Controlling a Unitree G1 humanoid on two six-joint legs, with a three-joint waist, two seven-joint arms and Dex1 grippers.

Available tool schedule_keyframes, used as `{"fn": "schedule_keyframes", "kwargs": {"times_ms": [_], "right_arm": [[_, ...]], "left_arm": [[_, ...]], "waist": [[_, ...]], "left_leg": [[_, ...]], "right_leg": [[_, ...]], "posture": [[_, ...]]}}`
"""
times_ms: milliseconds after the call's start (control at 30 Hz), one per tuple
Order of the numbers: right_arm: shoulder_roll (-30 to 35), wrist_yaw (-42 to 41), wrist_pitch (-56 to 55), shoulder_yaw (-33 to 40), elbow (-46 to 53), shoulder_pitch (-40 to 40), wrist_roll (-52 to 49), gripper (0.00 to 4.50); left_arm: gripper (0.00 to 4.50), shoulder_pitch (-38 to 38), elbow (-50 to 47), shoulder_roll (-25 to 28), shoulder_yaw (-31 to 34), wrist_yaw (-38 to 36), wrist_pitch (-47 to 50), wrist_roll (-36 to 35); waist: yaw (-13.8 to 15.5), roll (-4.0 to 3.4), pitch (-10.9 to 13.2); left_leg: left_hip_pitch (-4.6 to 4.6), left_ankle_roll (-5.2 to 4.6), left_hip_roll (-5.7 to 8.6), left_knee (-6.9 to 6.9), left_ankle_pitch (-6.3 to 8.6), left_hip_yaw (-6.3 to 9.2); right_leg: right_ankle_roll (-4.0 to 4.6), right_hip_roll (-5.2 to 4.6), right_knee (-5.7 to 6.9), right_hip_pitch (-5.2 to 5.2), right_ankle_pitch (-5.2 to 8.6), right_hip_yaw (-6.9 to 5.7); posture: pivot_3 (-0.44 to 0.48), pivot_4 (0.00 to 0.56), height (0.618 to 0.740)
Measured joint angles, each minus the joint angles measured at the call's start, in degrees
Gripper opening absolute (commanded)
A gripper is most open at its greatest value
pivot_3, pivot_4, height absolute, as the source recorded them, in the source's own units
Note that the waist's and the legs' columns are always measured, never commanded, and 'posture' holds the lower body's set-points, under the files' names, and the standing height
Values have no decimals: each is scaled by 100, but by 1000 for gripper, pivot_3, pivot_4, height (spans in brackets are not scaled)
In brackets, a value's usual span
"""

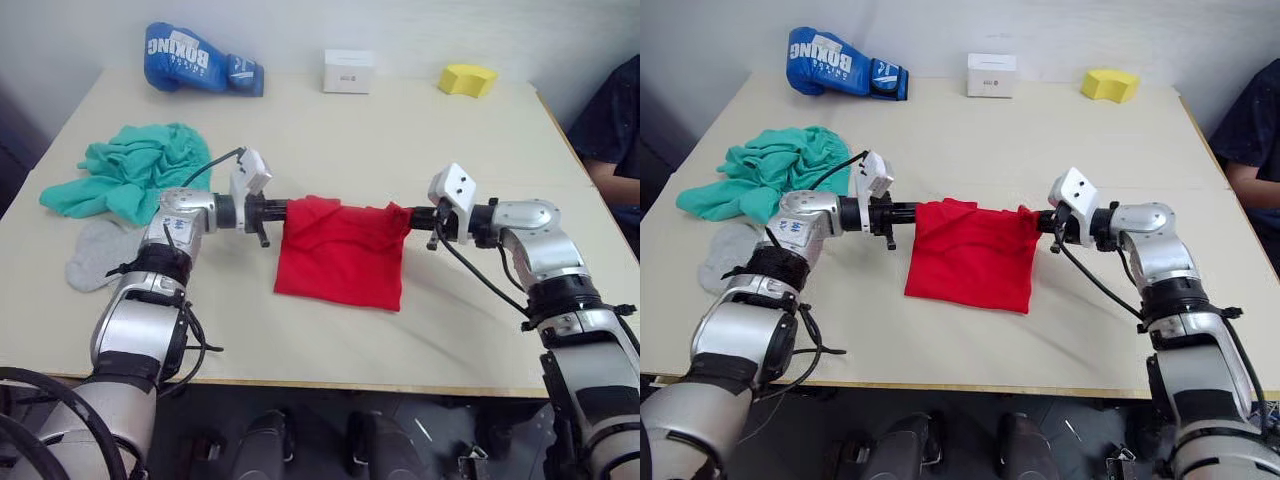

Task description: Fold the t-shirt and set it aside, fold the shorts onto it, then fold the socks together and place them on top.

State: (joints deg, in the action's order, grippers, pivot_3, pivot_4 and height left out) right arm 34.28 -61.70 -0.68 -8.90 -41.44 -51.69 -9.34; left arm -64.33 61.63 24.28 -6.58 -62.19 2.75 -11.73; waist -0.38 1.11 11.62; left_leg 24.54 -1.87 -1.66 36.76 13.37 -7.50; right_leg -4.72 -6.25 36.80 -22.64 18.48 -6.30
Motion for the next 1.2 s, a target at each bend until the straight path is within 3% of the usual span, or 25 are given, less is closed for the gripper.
{"fn": "schedule_keyframes", "kwargs": {"times_ms": [333,400,500,600,800,867,1033,1200], "right_arm": [[-283,397,-859,82,-1122,-200,468,0],[-370,462,-858,138,-1289,-201,492,0],[-433,446,-535,326,-1343,-201,401,674],[-506,504,-219,555,-1333,-200,267,1656],[-773,1592,142,1283,-1329,-192,-28,3776],[-902,1963,426,1606,-1254,-111,-221,4468],[-1113,2613,1109,1982,-1036,210,-490,4492],[-1125,2915,1368,2075,-305,605,-555,4492]], "left_arm": [[26,-113,703,-182,189,785,-90,561],[492,-113,730,-232,321,900,-60,561],[1247,-113,782,-295,516,1060,25,544],[2139,-114,834,-326,673,1298,217,538],[4023,-112,859,-385,966,1973,755,519],[4500,-119,857,-486,1360,2340,1032,271],[4500,-256,883,-581,2009,3138,1583,-158],[4500,-293,879,-596,2074,3454,1647,-124]], "waist": [[-122,-1,0],[-124,-1,0],[-124,-1,0],[-124,-1,0],[-125,-1,0],[-126,-1,0],[-129,-1,0],[-128,-2,-1]], "left_leg": [[-1,0,-2,25,1,1],[-1,0,-1,23,1,0],[-1,0,-2,25,1,0],[-1,0,-2,26,1,1],[-1,1,-1,25,1,1],[-2,1,-2,26,1,3],[-2,1,-1,26,1,3],[-12,4,-1,22,3,-4]], "right_leg": [[0,-25,31,-5,0,8],[0,-26,32,-5,0,9],[0,-25,33,-5,0,10],[0,-25,35,-5,0,11],[0,-27,37,-5,0,12],[0,-30,38,-4,0,16],[0,-31,44,-5,0,19],[0,-28,46,-4,0,20]], "posture": [[0,150,740],[0,150,740],[0,150,740],[0,150,740],[0,150,740],[0,150,740],[0,150,740],[0,150,740]]}}
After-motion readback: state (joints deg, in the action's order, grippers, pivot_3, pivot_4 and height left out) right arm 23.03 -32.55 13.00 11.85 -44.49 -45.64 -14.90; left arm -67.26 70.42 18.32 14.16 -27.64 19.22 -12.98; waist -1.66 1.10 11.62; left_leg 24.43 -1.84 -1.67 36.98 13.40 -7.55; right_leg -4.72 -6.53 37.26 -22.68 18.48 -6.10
